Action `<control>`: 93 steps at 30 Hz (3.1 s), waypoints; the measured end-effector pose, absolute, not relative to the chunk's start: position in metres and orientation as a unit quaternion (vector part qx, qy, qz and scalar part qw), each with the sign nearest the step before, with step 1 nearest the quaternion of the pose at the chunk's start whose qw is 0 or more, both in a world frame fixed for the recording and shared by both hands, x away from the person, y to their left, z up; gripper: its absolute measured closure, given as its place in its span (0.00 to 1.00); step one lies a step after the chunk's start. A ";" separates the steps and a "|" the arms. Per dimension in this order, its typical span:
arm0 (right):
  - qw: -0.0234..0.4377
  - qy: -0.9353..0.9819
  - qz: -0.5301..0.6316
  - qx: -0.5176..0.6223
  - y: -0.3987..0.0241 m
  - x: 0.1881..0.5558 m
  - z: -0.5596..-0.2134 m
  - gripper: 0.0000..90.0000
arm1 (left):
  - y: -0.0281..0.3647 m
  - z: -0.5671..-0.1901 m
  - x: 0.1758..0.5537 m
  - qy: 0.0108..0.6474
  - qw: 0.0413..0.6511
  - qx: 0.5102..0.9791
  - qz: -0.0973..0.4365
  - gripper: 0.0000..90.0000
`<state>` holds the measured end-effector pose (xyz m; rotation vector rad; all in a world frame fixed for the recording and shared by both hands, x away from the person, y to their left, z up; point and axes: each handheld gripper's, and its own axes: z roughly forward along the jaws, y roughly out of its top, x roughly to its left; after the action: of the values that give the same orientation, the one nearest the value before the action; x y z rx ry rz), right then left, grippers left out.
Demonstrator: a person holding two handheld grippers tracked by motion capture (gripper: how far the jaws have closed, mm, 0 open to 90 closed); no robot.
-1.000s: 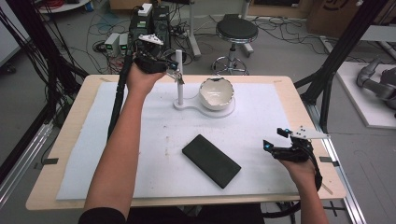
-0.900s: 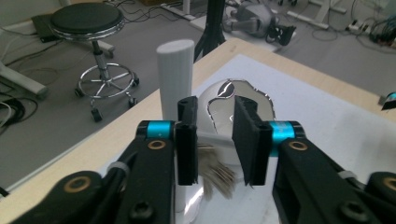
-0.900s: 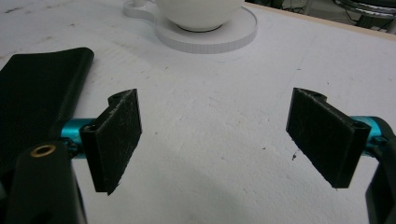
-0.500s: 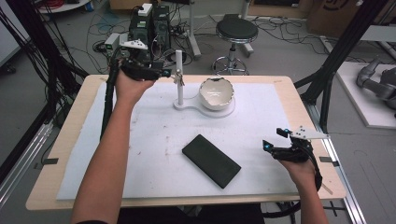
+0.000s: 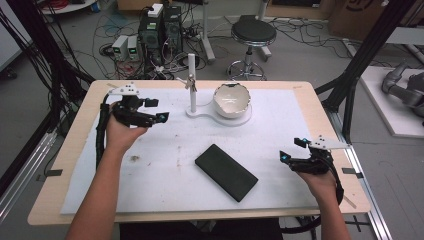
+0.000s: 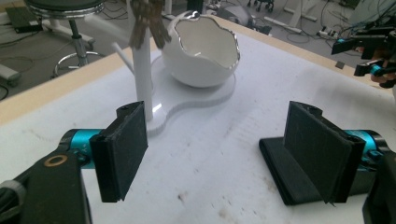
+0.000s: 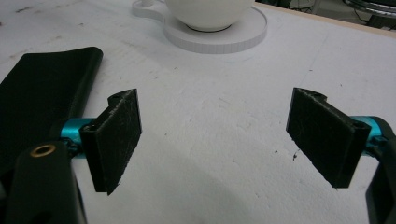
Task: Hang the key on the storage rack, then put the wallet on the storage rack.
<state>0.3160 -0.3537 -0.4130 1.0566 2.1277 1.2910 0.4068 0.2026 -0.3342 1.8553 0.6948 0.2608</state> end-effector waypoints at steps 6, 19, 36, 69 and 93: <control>0.214 0.770 0.464 0.382 -0.353 0.317 -0.414 0.20 | 0.215 -0.360 0.390 0.297 0.550 0.774 0.102 0.20; 0.207 0.773 0.463 0.381 -0.349 0.317 -0.419 0.21 | 0.227 -0.404 0.366 0.305 0.560 0.765 0.091 0.11; 0.199 0.784 0.451 0.377 -0.343 0.318 -0.424 0.20 | 0.234 -0.421 0.357 0.293 0.554 0.768 0.130 0.06; 0.117 0.815 0.453 0.343 -0.301 0.317 -0.424 0.21 | 0.228 -0.419 0.354 0.287 0.541 0.779 0.135 0.06; 0.038 0.848 0.418 0.324 -0.262 0.326 -0.440 0.22 | 0.227 -0.418 0.351 0.282 0.541 0.781 0.133 0.06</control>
<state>0.3255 -0.2615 -0.4395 0.9953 2.6006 1.2821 0.3510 0.2266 -0.4178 1.8546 0.6704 0.3161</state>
